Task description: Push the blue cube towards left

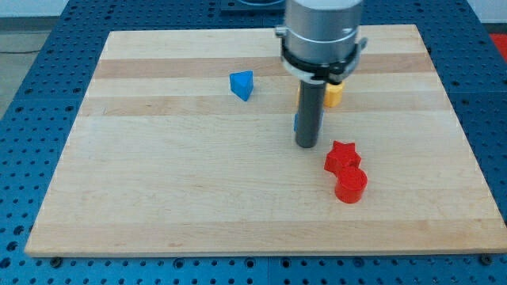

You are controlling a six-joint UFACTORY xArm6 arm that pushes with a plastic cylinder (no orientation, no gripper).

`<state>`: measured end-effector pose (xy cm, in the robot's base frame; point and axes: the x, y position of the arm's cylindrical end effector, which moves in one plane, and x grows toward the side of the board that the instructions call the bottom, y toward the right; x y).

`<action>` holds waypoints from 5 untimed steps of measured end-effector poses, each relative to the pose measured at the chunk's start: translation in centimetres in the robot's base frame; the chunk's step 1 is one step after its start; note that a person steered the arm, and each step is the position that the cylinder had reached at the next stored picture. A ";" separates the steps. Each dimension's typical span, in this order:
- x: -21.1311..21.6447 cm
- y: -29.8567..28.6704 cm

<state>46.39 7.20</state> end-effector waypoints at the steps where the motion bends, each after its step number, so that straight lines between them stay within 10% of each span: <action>1: 0.0 2.2; 5: -2.6 2.4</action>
<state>43.81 9.56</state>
